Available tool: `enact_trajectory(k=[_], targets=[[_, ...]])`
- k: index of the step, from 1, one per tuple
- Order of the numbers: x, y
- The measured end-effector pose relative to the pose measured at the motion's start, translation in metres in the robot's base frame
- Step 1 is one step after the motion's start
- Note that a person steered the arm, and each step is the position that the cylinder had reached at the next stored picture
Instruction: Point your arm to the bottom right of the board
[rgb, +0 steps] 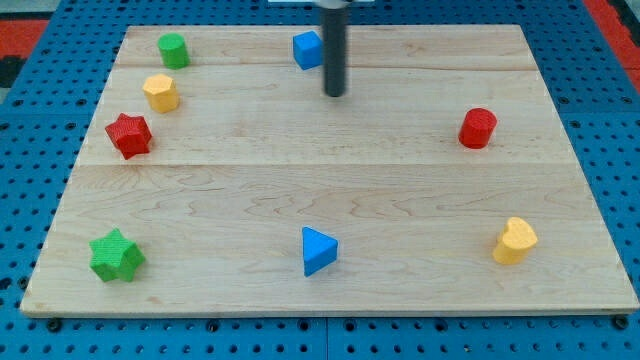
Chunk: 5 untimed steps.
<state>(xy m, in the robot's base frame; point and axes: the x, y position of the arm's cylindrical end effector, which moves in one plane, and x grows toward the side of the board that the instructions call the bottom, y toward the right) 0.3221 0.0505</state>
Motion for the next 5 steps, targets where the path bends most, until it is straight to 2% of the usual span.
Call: enact_trajectory(k=[2, 3, 4, 5], targets=[[0.010, 0.186], [0.067, 0.259], [0.147, 0.289], [0.207, 0.287]])
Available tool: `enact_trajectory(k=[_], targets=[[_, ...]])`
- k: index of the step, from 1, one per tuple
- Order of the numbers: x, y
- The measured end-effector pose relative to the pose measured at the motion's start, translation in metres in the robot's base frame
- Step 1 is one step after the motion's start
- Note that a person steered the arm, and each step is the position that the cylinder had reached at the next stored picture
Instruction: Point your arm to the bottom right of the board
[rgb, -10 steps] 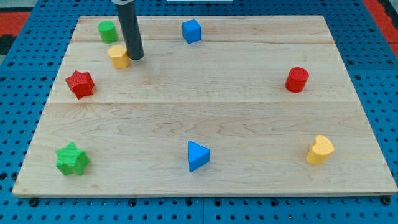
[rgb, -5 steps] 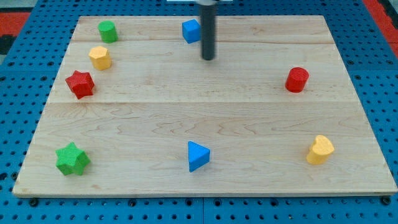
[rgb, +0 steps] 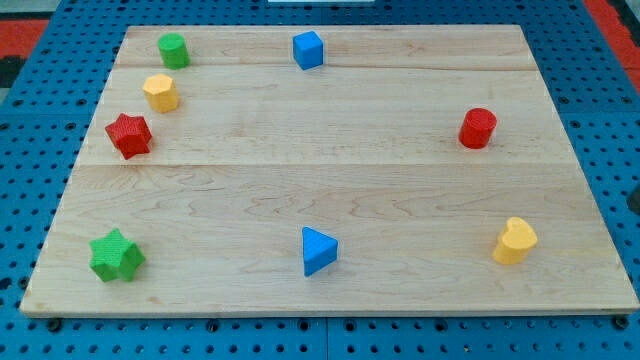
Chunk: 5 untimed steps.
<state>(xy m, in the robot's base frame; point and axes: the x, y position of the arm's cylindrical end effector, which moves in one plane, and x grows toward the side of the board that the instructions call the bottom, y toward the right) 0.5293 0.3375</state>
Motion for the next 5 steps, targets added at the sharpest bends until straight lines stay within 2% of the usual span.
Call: enact_trajectory(k=[2, 4, 5], targets=[[0.015, -0.073], [0.052, -0.095], [0.028, -0.152]])
